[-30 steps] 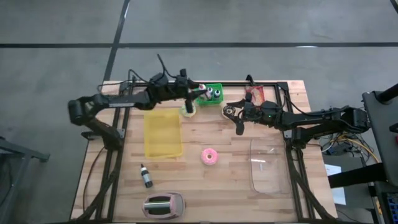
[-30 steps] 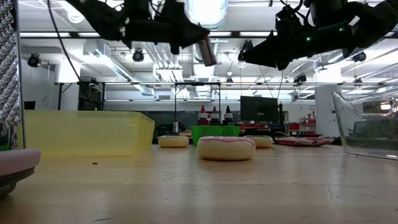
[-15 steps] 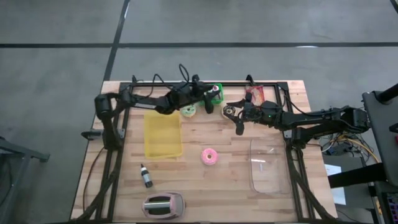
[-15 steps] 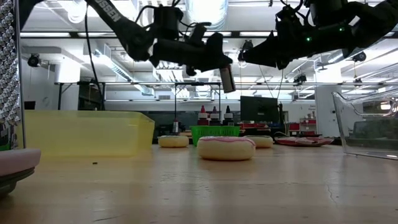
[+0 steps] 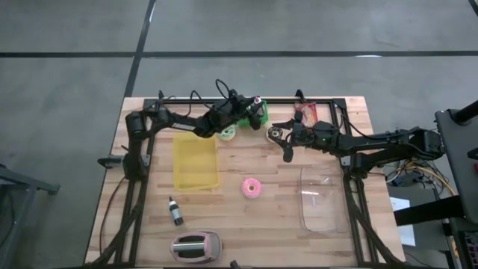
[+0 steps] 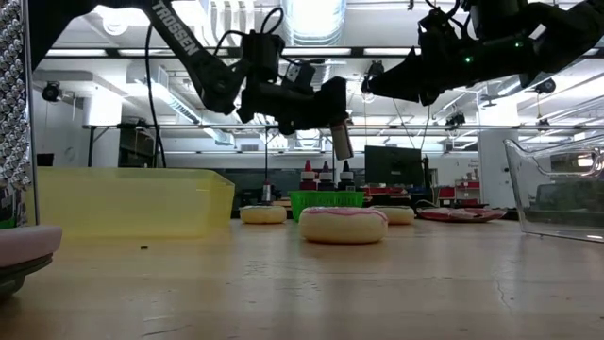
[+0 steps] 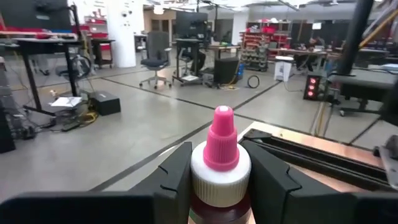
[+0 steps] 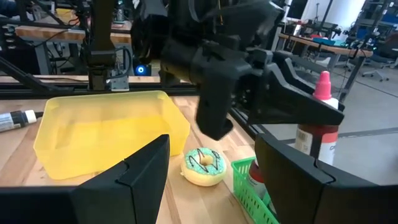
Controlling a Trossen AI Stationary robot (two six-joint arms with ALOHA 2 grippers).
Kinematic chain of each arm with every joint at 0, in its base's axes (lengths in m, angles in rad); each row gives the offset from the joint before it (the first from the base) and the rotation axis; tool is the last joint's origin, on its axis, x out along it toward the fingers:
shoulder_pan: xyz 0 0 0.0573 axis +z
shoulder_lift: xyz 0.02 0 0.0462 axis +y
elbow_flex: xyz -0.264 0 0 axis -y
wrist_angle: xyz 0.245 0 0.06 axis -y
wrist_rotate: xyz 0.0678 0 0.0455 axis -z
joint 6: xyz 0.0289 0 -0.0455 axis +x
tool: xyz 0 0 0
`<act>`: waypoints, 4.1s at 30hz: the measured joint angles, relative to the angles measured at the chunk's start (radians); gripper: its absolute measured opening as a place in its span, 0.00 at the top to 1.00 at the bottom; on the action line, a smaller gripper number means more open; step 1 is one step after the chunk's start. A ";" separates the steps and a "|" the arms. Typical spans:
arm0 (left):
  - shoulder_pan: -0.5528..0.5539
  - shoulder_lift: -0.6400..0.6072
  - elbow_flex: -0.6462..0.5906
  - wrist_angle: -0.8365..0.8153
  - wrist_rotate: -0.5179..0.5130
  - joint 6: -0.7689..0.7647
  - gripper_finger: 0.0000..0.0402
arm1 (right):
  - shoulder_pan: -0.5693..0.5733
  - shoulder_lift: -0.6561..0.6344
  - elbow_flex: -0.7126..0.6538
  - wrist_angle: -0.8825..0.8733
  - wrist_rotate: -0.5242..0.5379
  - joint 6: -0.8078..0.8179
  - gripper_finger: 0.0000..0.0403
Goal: Pick & Place Food Item
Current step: Put the pink food coloring bottle into the green bin
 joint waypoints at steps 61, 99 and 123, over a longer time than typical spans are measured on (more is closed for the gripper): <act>-0.021 -0.048 0.019 -0.117 -0.129 0.159 0.72 | 0.000 0.000 0.000 0.006 -0.001 -0.006 0.43; 0.089 -0.058 0.084 -0.237 -0.025 0.260 0.72 | -0.434 0.725 1.563 -1.526 -0.323 -0.295 0.48; 0.116 -0.058 0.085 -0.230 0.031 0.242 0.72 | -0.445 0.995 1.933 -1.813 -0.314 -0.369 0.48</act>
